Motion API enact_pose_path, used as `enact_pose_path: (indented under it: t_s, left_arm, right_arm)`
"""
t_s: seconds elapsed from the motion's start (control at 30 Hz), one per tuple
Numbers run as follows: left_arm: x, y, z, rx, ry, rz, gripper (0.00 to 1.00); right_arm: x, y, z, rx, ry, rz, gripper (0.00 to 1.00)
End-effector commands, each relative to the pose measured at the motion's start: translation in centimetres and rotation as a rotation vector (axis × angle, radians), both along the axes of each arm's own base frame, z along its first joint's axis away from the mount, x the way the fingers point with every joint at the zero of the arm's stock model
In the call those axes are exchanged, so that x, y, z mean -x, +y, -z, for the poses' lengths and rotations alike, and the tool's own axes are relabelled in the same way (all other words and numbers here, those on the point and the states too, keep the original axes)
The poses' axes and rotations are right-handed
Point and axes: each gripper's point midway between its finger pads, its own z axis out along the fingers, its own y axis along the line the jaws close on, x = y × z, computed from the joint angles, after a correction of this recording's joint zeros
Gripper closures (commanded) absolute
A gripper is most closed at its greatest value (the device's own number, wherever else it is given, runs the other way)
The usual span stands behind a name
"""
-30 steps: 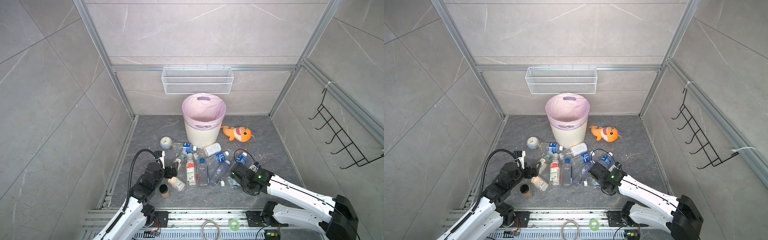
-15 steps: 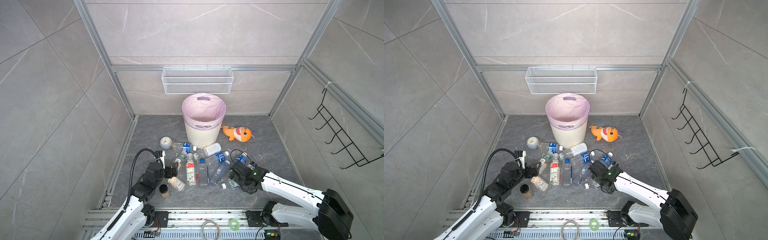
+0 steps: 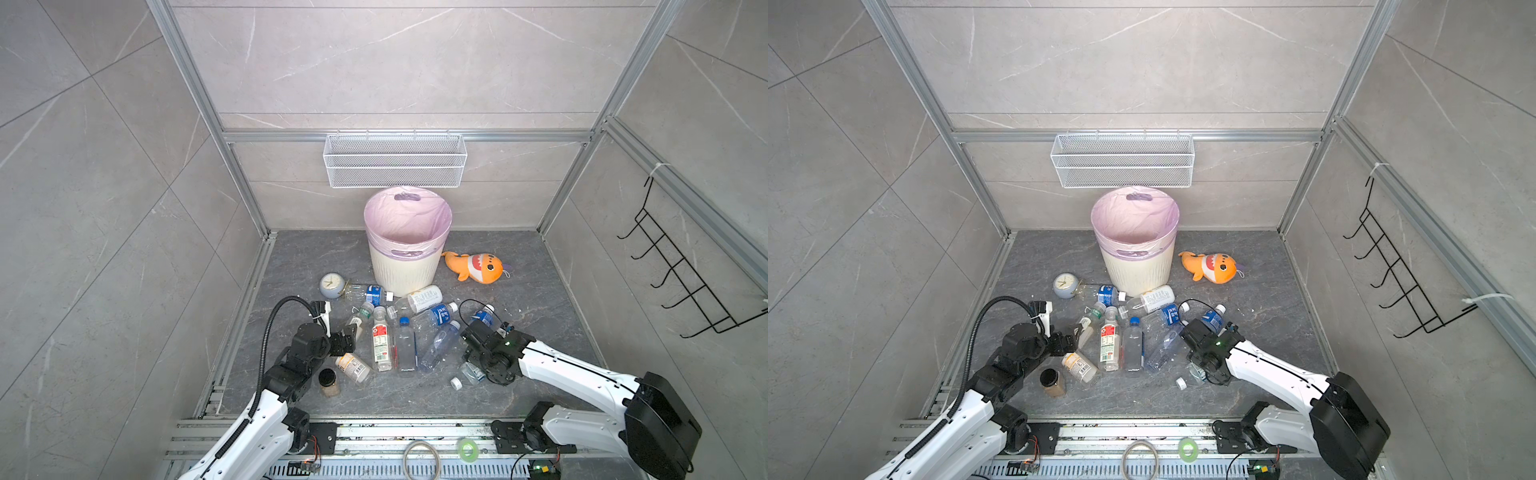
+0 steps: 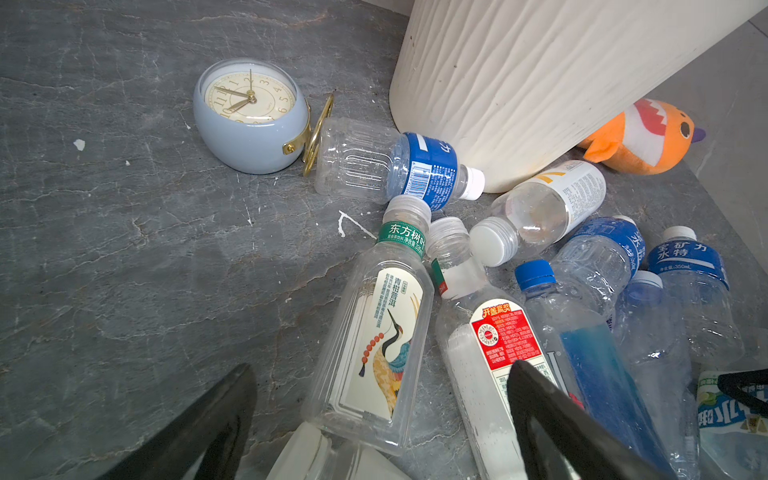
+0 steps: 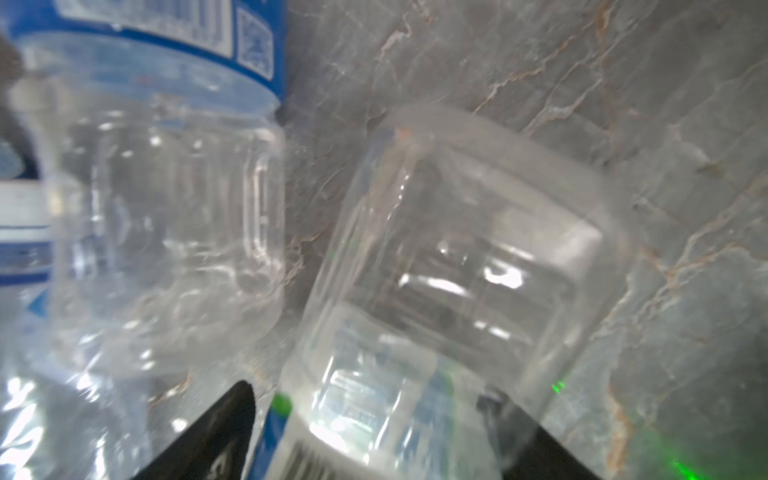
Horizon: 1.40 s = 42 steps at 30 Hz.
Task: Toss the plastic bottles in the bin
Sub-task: 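Lower the right gripper onto the large clear square bottle and grasp it, then lift the clear bottle with the right gripper and release it into the bin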
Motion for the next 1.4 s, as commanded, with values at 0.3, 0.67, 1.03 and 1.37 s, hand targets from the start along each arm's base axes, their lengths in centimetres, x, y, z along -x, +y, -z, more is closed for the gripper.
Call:
enact_pose_path:
  t_s: [0.3, 0.67, 1.03, 1.37]
  left_arm:
    - [-0.5, -0.1, -0.8, -0.006, -0.035, 0.000, 0.04]
    - [-0.6, -0.2, -0.7, -0.006, -0.030, 0.003, 0.04]
    - [-0.7, -0.2, -0.7, -0.006, -0.029, 0.003, 0.04]
    - [-0.6, -0.7, -0.7, 0.003, -0.033, 0.030, 0.04]
  right_arm:
    - [0.2, -1.2, -0.2, 0.062, -0.018, -0.084, 0.35]
    - [-0.7, -2.2, -4.1, 0.128, -0.123, -0.170, 0.44]
    - [-2.8, 1.0, -12.7, 0.193, -0.491, -0.444, 0.44]
    - [-3.4, 4.6, -18.4, 0.132, -0.753, -0.636, 0.44]
